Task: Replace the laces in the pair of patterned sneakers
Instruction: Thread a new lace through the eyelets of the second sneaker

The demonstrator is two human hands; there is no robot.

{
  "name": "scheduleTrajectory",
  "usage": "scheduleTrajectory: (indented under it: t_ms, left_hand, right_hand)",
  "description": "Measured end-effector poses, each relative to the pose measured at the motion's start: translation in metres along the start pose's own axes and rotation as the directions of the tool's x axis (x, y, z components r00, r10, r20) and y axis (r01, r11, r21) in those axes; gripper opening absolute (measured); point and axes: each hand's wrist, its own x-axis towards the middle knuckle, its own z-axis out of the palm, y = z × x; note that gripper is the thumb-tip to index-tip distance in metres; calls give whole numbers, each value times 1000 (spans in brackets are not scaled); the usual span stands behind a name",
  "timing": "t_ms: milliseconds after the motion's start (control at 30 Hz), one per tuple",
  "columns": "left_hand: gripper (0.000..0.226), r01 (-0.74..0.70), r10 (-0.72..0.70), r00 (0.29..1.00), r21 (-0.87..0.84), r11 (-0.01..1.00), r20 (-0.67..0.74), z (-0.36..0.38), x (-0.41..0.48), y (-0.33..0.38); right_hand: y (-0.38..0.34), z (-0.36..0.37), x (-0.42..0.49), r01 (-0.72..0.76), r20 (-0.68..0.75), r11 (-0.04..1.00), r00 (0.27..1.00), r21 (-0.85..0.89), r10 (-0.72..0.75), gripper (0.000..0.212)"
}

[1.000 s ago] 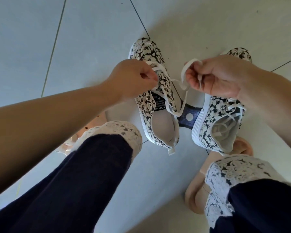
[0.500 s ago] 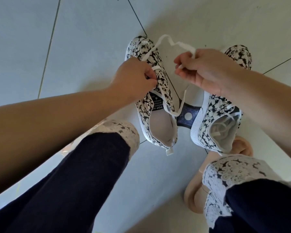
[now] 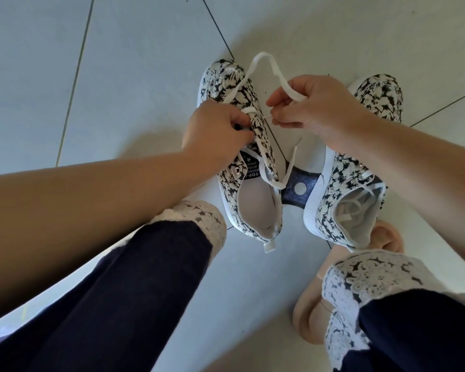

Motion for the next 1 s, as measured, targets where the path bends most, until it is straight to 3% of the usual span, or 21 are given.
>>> scheduleTrajectory:
  t_ms: [333, 400, 500, 700, 933, 1000]
  left_hand:
    - [20, -33, 32, 999, -27, 999, -12, -1, -1, 1]
    - [16, -24, 23, 1000, -6, 1000, -16, -1, 0, 2]
    - [11, -19, 21, 1000, 86, 996, -19, -1, 1, 3]
    - [11, -39, 43, 999, 198, 979, -17, 3, 0, 3]
    - [14, -30, 36, 999, 196, 980, -29, 2, 0, 6]
    - [11, -76, 85, 996, 203, 976, -37, -2, -3, 3]
  right_hand:
    - [-1, 14, 1, 163, 34, 895, 986, -415, -164, 16]
    - [1, 16, 3, 131, 1, 925, 990, -358, -140, 21]
    - [5, 22, 3, 39, -75, 994, 996, -104, -47, 28]
    - [8, 23, 3, -82, 1, 986, 997, 147, 83, 27]
    - [11, 24, 5, -105, -8, 983, 994, 148, 108, 28]
    - [14, 20, 5, -94, -80, 995, 993, -28, 92, 42]
